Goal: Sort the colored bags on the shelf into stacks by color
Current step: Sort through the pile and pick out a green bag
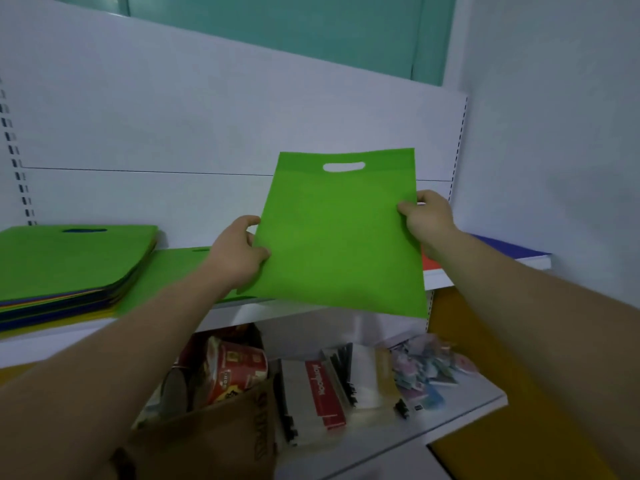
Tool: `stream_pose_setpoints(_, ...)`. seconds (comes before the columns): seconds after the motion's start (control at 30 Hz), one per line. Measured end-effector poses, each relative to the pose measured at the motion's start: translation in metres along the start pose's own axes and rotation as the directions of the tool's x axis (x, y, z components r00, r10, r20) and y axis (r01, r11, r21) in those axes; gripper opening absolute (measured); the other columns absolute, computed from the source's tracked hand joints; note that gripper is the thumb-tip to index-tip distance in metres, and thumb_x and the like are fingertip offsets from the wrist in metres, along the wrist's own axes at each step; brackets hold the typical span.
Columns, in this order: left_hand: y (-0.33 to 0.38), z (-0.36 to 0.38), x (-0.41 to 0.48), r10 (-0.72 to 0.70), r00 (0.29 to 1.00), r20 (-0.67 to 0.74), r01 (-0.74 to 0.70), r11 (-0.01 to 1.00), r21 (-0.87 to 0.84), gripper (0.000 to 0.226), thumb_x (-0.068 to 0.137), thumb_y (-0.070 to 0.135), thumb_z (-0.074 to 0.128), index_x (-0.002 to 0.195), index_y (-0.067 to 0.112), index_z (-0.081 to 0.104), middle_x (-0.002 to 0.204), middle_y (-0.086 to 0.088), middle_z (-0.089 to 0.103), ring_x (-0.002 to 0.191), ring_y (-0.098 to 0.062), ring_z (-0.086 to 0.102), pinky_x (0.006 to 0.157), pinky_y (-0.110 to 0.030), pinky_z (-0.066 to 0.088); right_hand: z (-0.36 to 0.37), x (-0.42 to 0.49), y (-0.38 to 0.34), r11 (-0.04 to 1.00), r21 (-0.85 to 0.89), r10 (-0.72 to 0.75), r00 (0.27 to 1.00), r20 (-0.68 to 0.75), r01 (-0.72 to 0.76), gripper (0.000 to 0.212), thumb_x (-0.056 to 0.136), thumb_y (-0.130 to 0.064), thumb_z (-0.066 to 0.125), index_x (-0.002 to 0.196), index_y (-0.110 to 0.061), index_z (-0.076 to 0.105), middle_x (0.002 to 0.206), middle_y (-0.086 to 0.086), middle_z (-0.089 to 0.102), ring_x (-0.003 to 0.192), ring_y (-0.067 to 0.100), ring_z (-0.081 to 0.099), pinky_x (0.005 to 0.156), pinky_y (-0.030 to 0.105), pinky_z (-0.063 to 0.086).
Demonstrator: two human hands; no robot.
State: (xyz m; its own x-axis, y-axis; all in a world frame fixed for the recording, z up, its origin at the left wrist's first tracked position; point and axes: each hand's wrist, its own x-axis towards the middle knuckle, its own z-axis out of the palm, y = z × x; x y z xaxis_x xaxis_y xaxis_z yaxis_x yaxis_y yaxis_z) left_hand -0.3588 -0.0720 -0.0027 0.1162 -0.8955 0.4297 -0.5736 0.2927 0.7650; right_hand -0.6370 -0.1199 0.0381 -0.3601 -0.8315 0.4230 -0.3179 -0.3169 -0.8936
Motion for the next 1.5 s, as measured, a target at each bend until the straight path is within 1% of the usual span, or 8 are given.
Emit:
stream_pose_setpoints(0.2,-0.015,-0.025,0.006,-0.069,0.997,-0.028,0.071,0.992,0.107,0.054,0.087,0.007,0.062,0.136,0.015,0.042,0.094,-0.013,0.059,0.079,-0.026,0.058,0.073,-0.038,0.050,0.049,0.014,0.009,0.999,0.038,-0.007,0.995,0.099,0.004,0.013,0.088,-0.013,0.058,0.101,-0.012,0.058,0.108,0.014,0.065,0.093,0.029,0.065,0.085,0.046,0.054)
stream_pose_setpoints(0.4,-0.054,-0.080,0.017,-0.109,0.992,-0.056,0.122,0.936,0.330,0.056,0.087,0.005,0.061,0.138,0.012,0.039,0.079,0.003,0.052,0.072,-0.019,0.052,0.064,-0.026,0.039,0.145,0.011,0.002,1.000,-0.017,-0.012,0.974,0.224,0.016,0.003,0.087,-0.012,0.060,0.087,-0.015,0.059,0.093,0.010,0.064,0.089,0.028,0.064,0.084,0.044,0.054)
stream_pose_setpoints(0.57,-0.076,-0.114,0.029,-0.130,0.991,-0.021,0.116,0.784,0.610,0.054,0.088,0.011,0.060,0.138,0.017,0.041,0.126,-0.015,0.054,0.112,-0.030,0.053,0.091,-0.029,0.039,0.210,0.013,0.003,0.993,-0.115,0.015,0.933,0.360,0.028,0.005,0.087,-0.010,0.059,0.083,-0.008,0.062,0.094,0.016,0.066,0.089,0.032,0.065,0.085,0.047,0.054)
stream_pose_setpoints(0.73,-0.093,-0.116,0.032,-0.242,0.969,0.040,0.136,0.667,0.732,0.047,0.090,0.022,0.060,0.134,0.018,0.048,0.135,-0.011,0.051,0.121,-0.027,0.048,0.097,-0.028,0.037,0.247,0.024,0.026,0.969,-0.242,0.068,0.887,0.458,0.051,0.019,0.084,-0.010,0.061,0.094,0.006,0.067,0.097,0.022,0.068,0.085,0.033,0.066,0.078,0.043,0.054)
stream_pose_setpoints(0.9,-0.100,-0.107,0.031,-0.318,0.943,0.096,0.093,0.530,0.843,0.045,0.090,0.032,0.058,0.133,0.024,0.048,0.131,-0.009,0.053,0.117,-0.027,0.050,0.095,-0.032,0.039,0.258,0.034,0.041,0.861,-0.459,0.098,0.812,0.575,0.221,0.047,0.088,-0.015,0.061,0.130,0.001,0.046,0.127,0.017,0.053,0.111,0.033,0.054,0.088,0.035,0.046)
stream_pose_setpoints(1.0,-0.099,-0.106,0.031,-0.301,0.945,0.129,0.016,0.434,0.901,0.049,0.088,0.038,0.059,0.135,0.027,0.046,0.136,-0.006,0.046,0.121,-0.027,0.046,0.102,-0.039,0.039,0.256,0.036,0.043,0.671,-0.561,0.053,0.723,0.689,0.485,0.047,0.088,-0.027,0.063,0.128,-0.006,0.050,0.129,0.013,0.053,0.114,0.029,0.051,0.092,0.034,0.045)
stream_pose_setpoints(1.23,-0.079,-0.098,0.015,-0.463,0.805,0.372,-0.006,0.621,0.784,0.080,0.073,0.065,0.062,0.141,0.031,0.037,0.151,0.001,0.033,0.135,-0.020,0.034,0.111,-0.038,0.028,0.260,0.024,0.044,0.558,-0.465,0.089,0.508,0.857,0.687,0.054,0.093,-0.052,0.049,0.133,-0.015,0.053,0.140,0.008,0.048,0.126,0.025,0.046,0.101,0.031,0.038)
stream_pose_setpoints(1.5,-0.083,-0.097,0.012,-0.445,0.828,0.340,0.014,0.623,0.782,0.081,0.070,0.066,0.063,0.139,0.033,0.040,0.148,-0.001,0.036,0.132,-0.022,0.038,0.109,-0.038,0.031,0.272,0.024,0.048,0.499,-0.462,0.084,0.490,0.868,0.733,0.047,0.101,-0.039,0.036,0.136,-0.009,0.049,0.143,0.012,0.046,0.128,0.027,0.044,0.104,0.033,0.037)
